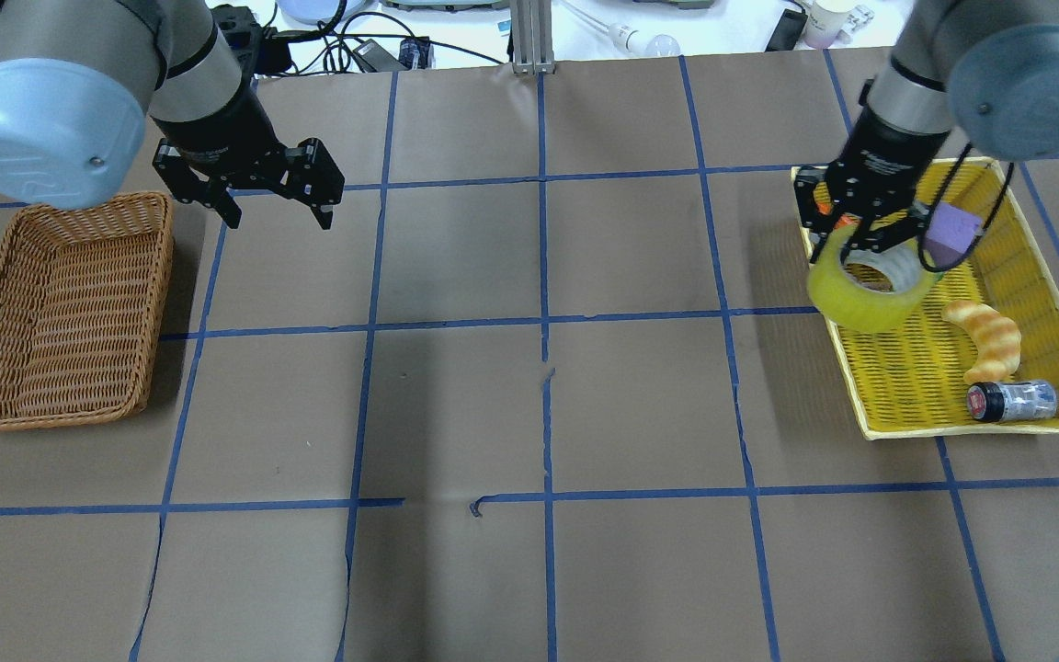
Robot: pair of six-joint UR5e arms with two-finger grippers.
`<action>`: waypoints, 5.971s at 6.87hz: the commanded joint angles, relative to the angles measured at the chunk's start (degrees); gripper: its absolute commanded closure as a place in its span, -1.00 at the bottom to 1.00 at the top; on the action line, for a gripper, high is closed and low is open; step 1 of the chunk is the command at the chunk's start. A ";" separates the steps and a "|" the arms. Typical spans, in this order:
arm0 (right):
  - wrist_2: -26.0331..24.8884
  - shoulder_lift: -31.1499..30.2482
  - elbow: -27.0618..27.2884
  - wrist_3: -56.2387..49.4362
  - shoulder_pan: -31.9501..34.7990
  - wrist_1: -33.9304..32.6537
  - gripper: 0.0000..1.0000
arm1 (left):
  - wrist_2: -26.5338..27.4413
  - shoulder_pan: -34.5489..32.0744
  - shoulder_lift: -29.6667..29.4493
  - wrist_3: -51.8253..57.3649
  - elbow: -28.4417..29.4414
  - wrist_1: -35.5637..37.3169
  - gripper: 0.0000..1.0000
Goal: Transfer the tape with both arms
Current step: 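Lift the tape roll and carry it toward the table center with the right gripper, then set the tape roll on the table, release it, and withdraw the right gripper, then lower the left gripper onto the tape roll rim and close it, then carry the tape roll with the left gripper over the wicker basket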
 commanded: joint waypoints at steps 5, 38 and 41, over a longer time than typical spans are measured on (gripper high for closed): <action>9.97 14.68 -0.47 40.27 27.43 -24.92 1.00 | 0.04 0.02 -0.18 0.09 -0.10 0.00 -1.00; -3.27 -9.20 -1.88 -28.18 3.55 3.54 -1.00 | -2.77 -11.78 -15.04 -10.02 -21.11 35.51 1.00; -3.19 -9.29 -1.88 -28.18 3.55 3.54 -1.00 | -2.34 2.17 -11.63 0.77 -19.10 33.41 1.00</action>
